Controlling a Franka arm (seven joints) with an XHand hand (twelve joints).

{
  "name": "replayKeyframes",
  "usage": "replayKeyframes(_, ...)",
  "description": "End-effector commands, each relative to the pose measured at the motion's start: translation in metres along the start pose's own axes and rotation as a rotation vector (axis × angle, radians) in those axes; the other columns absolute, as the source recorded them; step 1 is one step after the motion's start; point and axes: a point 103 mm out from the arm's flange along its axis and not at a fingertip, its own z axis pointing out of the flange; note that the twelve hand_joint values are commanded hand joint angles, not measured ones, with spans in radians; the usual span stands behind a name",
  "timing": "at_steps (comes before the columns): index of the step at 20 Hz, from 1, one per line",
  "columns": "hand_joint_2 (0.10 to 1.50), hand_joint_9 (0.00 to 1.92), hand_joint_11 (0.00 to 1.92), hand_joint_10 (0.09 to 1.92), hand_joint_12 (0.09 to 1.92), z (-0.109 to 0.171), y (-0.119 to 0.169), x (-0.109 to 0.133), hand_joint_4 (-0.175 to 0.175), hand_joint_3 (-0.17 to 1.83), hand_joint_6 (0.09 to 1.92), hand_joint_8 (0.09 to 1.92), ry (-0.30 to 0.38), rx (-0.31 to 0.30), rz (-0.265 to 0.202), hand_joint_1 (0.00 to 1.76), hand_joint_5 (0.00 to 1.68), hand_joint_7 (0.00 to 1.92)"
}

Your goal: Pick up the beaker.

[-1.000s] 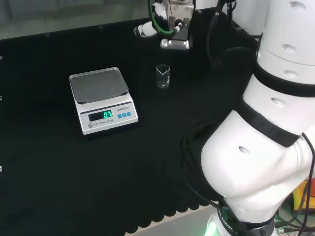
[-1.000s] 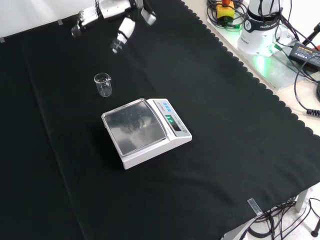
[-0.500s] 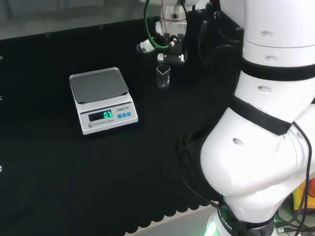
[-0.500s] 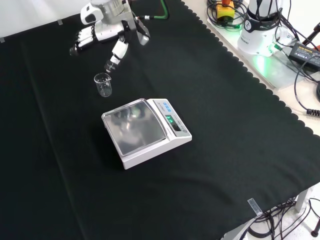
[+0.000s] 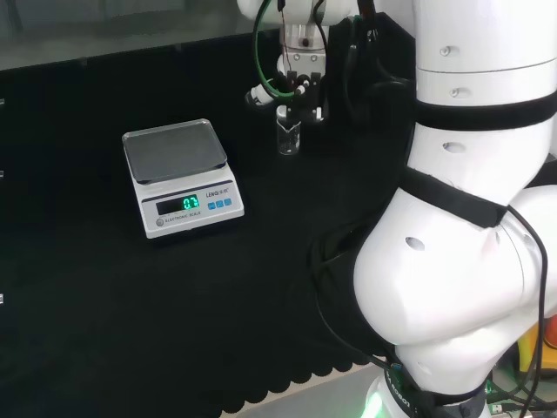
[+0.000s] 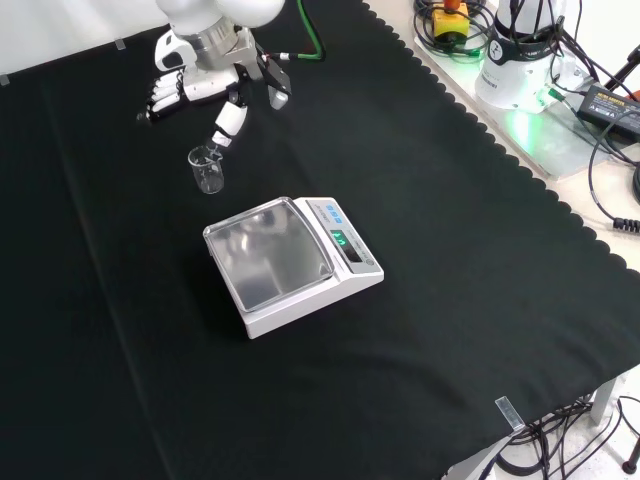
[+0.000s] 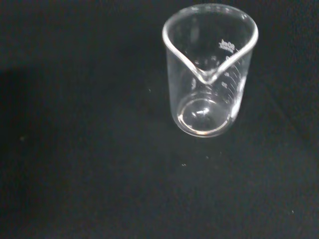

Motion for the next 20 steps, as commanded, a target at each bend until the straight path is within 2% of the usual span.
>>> replayKeyframes(1,0.9,0.03,0.03,0.95,1.49,0.013,0.002,-0.008,-0.079,-0.04,0.09,0.81,0.002,0.028,0.03,0.46,0.23,0.04)
replayKeyframes(10,0.9,0.03,0.04,0.95,1.49,0.033,-0.01,-0.013,-0.078,-0.04,0.09,0.81,0.025,0.004,-0.062,0.46,0.21,0.04)
replayKeyframes(16,0.89,0.04,0.04,0.95,1.49,0.044,-0.013,-0.012,-0.078,-0.04,0.09,0.81,0.013,0.008,-0.096,0.46,0.21,0.04)
replayKeyframes(20,0.89,0.04,0.05,0.95,1.48,0.046,-0.01,-0.014,-0.078,-0.04,0.09,0.81,0.01,0.007,-0.1,0.47,0.21,0.04)
